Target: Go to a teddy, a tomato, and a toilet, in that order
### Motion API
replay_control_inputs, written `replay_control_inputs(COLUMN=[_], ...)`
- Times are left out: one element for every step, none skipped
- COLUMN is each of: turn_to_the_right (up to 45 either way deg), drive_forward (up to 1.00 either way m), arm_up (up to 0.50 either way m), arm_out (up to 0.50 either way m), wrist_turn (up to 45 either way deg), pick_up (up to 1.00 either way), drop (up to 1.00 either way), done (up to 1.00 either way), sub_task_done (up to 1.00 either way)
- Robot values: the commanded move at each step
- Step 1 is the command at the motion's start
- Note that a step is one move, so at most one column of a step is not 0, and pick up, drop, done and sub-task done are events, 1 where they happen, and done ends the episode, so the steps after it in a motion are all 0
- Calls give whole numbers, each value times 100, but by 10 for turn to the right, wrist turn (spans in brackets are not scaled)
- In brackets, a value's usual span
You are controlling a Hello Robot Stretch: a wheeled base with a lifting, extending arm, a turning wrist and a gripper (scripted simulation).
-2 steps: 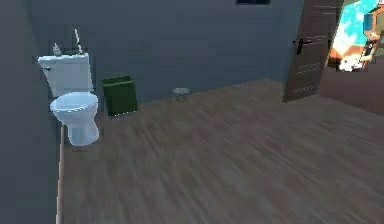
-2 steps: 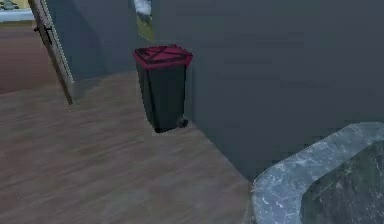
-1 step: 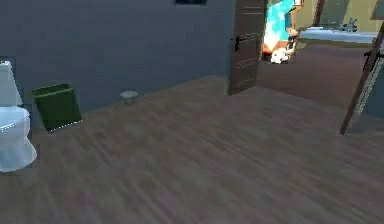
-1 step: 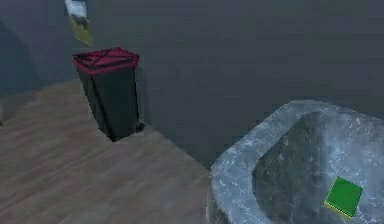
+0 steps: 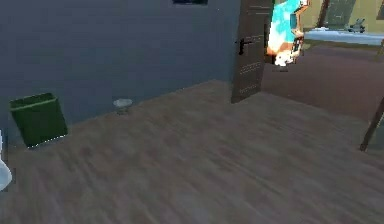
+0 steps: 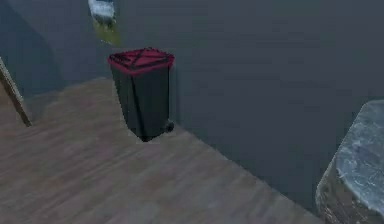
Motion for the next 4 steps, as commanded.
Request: replay_control_inputs(turn_to_the_right=[300, 0, 0, 30], drive_forward=[0, 100, 100, 0], arm_up=[0, 0, 0, 0], arm_out=[0, 0, 0, 0], wrist_turn=[0, 0, 0, 0], pick_up=[0, 0, 0, 0], drop=[0, 0, 0, 0], done=[0, 0, 0, 0], sub_task_done=[0, 0, 0, 0])
